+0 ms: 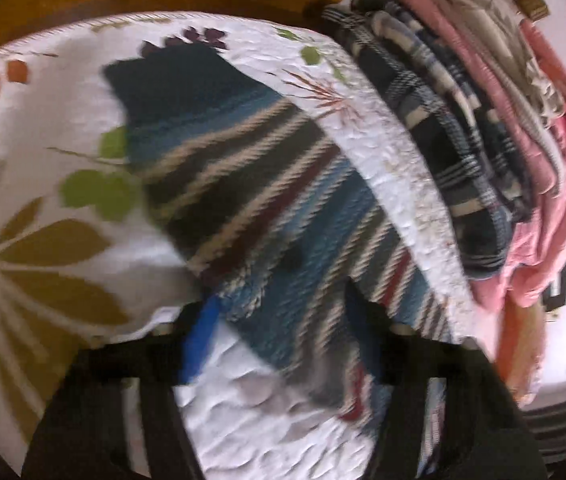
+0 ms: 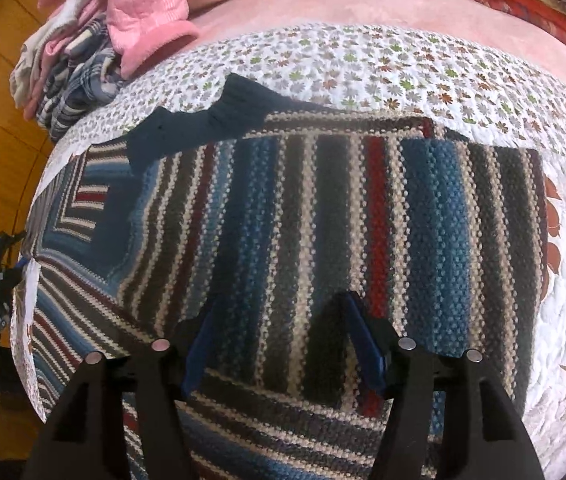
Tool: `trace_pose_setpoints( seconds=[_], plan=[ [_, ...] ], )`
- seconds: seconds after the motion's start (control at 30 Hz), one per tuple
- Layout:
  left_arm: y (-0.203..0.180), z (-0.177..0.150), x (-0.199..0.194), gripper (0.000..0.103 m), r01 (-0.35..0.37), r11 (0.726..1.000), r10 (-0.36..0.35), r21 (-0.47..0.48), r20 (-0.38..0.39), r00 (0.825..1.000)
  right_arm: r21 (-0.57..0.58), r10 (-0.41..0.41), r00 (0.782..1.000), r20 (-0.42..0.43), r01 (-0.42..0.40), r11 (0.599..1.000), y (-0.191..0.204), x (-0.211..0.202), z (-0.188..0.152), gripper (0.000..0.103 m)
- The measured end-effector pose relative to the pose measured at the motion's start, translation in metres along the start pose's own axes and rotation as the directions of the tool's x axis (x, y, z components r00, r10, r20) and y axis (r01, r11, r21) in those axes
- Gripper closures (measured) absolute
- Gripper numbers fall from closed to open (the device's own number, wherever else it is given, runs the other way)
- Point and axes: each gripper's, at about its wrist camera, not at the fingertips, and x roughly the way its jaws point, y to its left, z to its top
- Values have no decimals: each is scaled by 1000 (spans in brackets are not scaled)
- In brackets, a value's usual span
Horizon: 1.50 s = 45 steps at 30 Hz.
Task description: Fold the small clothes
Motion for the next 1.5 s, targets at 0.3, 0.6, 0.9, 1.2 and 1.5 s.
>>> trace_pose_setpoints(
  seconds=[0.3,0.6,0.9,1.2,1.5],
  plan=[
    [-29,1,1,93,34,996,-41,80,84,996,-7,9,1000,4,-9,1000,-2,-3,2,39],
    [-128,-35,-47,94,177,918,-226,353,102,969,2,21,999,29,-21,1000,-4,-19,4,39],
    [-230,-124,-57,94,339,755,-381,562,-44,923,2,36,998,54,-36,999,-3,-33,7,39],
    [-286,-229,-18,94,410,623,-351,666,-231,907,2,49,997,54,-49,999,-6,-36,8,39],
    [-277,-296,47,90,350,565,-182,747,-301,936,-1,43,998,39,-43,999,-7,-34,3,39]
  ],
)
